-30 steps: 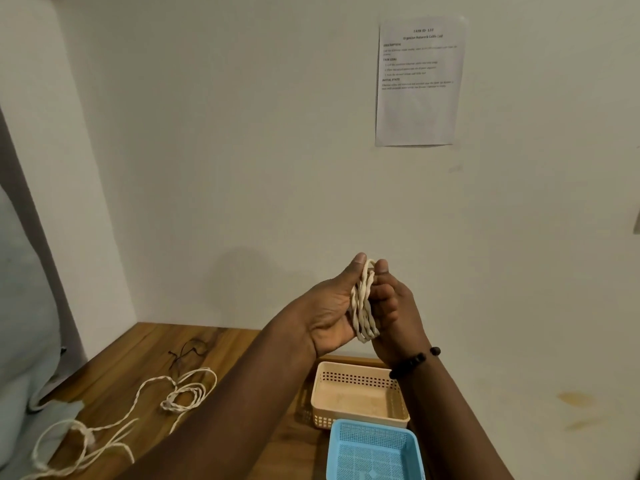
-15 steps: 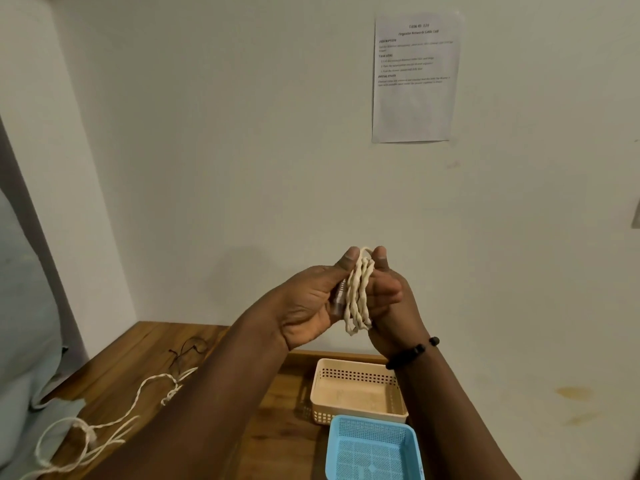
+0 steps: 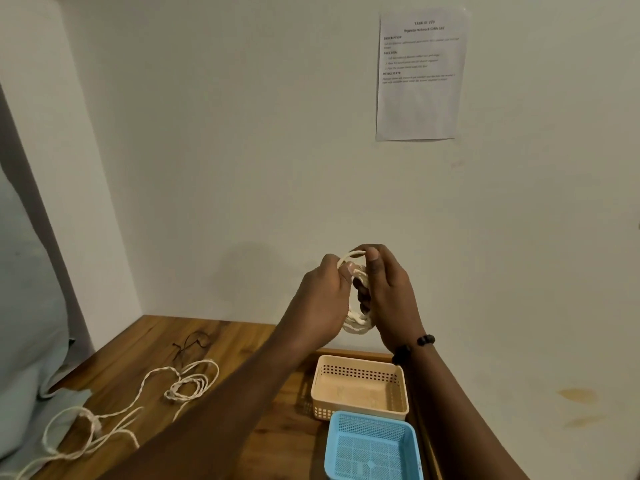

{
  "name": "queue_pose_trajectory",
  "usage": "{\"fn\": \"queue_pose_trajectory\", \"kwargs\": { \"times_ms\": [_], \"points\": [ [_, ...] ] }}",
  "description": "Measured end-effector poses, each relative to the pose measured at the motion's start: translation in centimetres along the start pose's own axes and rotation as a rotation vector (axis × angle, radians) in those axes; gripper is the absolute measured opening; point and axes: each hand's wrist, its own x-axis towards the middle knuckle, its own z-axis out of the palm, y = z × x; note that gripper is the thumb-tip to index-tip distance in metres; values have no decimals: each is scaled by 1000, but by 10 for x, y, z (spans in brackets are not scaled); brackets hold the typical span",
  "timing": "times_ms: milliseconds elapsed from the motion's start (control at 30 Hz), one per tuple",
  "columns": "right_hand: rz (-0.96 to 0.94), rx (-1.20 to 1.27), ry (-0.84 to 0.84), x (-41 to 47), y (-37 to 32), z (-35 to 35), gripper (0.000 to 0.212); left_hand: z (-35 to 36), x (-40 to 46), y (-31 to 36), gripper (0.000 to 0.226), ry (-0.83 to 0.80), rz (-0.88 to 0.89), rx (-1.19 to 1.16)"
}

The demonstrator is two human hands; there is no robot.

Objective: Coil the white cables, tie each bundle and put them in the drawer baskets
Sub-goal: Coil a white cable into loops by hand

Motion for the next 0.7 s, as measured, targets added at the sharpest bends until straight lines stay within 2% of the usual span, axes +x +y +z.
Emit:
{"fn": "queue_pose_trajectory", "kwargs": {
  "times_ms": [133, 300, 367, 433, 567, 633, 700],
  "points": [
    [-131, -63, -48, -9, 3, 5, 36, 8, 2, 2, 32, 183, -90, -232],
    [-68, -191, -229, -12, 12, 4, 52, 11, 2, -1, 31, 248, -132, -434],
    [-62, -255, -277, -11, 16, -1, 50, 13, 2, -6, 26, 221, -175, -563],
    [-74, -324, -310, -11, 20, -5, 47, 6, 3, -11, 25, 117, -248, -618],
    [-84, -359, -345, -11, 33, -5, 47, -16, 17, -25, 33, -179, -263, -342],
    [-91, -349, -365, -9, 36, -2, 50, -17, 20, -28, 40, -207, -273, -343],
    [-104, -354, -391, -8, 38, 3, 56, -12, 20, -31, 45, -168, -266, -277]
  ]
}}
